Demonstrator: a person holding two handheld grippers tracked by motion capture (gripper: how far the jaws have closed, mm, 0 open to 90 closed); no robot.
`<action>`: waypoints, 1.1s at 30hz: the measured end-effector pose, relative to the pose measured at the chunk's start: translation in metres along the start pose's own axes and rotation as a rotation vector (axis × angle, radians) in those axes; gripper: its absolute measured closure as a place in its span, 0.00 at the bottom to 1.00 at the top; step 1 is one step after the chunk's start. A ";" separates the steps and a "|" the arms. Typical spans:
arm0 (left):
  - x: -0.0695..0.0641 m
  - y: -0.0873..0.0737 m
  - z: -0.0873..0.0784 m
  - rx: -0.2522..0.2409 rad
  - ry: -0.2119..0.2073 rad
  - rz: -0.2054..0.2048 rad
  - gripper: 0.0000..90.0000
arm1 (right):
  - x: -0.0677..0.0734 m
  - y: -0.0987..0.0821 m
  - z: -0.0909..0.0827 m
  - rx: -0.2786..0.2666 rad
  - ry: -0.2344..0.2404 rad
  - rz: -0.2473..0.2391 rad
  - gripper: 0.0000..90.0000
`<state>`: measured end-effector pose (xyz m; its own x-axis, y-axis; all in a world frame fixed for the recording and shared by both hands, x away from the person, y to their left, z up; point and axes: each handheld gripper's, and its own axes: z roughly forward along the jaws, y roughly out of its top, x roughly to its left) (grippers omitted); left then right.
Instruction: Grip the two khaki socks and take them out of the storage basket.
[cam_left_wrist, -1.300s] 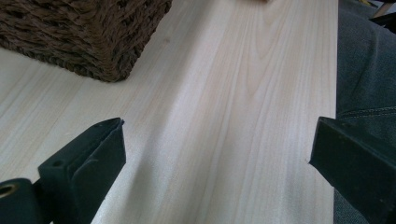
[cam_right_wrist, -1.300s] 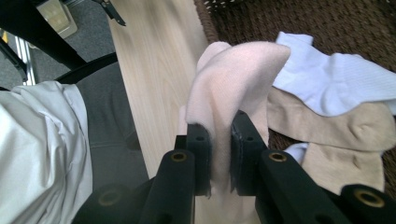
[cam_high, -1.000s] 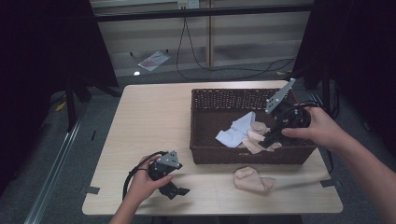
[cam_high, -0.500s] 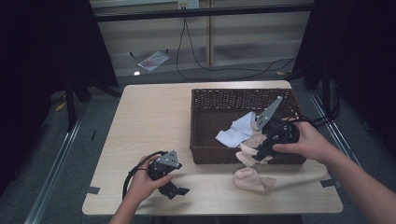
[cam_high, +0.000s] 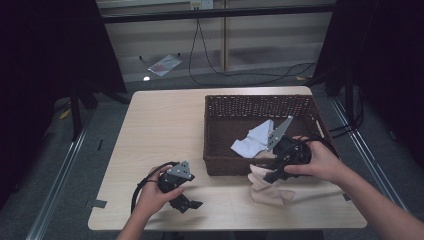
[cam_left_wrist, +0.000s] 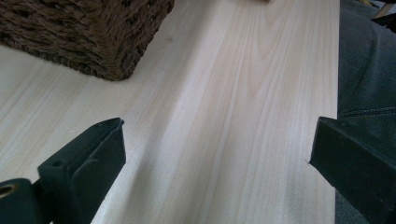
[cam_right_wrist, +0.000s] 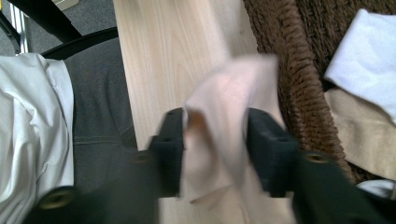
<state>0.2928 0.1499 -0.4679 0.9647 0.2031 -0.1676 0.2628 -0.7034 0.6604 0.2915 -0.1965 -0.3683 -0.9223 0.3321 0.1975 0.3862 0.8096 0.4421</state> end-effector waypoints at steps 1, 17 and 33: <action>0.000 0.000 0.000 -0.001 0.001 0.001 0.03 | 0.000 -0.001 0.000 0.004 -0.005 0.013 0.55; 0.000 0.000 -0.001 0.010 -0.003 0.002 0.03 | 0.000 -0.026 -0.010 -0.069 -0.040 0.043 0.22; 0.000 -0.001 -0.001 0.002 -0.003 -0.004 0.03 | 0.006 -0.057 -0.014 -0.109 -0.046 0.050 0.06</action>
<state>0.2928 0.1512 -0.4674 0.9636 0.2045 -0.1724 0.2672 -0.7037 0.6583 0.2642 -0.2479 -0.3800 -0.9005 0.3946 0.1826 0.4286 0.7350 0.5254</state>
